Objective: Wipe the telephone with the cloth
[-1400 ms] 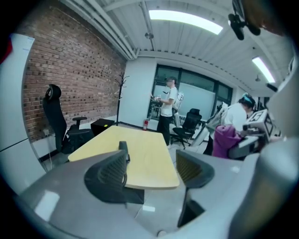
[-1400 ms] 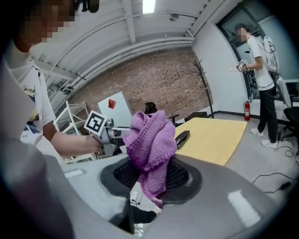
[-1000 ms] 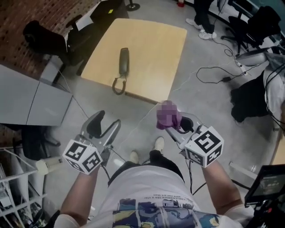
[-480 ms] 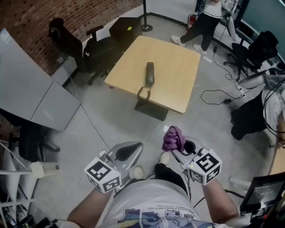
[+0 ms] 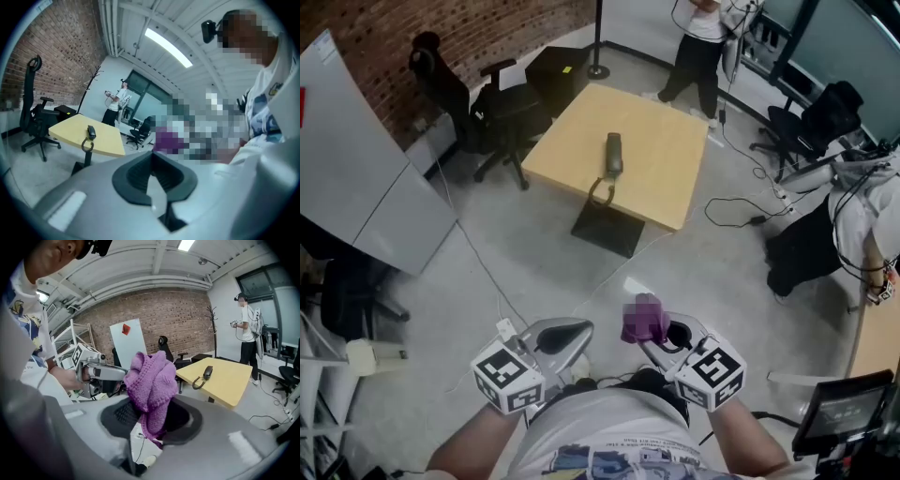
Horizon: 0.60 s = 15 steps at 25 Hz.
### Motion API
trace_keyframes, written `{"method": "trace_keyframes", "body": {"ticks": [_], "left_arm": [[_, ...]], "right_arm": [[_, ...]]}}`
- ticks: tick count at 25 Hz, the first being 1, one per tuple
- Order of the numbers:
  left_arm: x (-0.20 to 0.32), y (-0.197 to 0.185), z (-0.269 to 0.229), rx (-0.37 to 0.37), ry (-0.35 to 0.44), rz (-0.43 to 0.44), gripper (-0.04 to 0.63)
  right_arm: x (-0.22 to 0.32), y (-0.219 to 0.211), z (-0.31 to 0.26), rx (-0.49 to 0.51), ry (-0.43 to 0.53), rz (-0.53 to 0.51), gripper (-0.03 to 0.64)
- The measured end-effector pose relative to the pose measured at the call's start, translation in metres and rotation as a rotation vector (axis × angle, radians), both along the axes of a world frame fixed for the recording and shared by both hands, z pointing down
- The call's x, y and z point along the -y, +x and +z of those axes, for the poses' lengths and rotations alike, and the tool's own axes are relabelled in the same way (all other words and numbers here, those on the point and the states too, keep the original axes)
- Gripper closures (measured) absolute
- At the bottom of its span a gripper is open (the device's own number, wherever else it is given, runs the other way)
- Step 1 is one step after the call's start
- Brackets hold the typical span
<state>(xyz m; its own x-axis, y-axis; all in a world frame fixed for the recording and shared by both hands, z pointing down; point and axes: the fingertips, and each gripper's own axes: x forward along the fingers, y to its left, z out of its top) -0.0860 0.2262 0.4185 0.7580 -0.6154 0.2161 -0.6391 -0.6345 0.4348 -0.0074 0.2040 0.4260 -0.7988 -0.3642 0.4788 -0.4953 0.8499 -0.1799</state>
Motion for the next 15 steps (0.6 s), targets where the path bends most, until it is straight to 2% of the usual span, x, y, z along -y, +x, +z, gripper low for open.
{"method": "trace_keyframes", "body": {"ticks": [3,6,15], "left_arm": [[-0.003,0.005,-0.004,0.018,0.031,-0.012,0.592],[-0.006,0.016,-0.005,0.026,0.031,-0.033,0.592],[-0.016,0.081,-0.012,0.002,0.037,-0.069,0.592]], "right_arm": [[-0.005,0.002,-0.008,0.013,0.028,-0.023,0.495],[-0.013,0.011,-0.015,0.020,0.053,-0.043,0.495],[-0.040,0.069,-0.024,0.024,0.112,-0.064,0.497]]}}
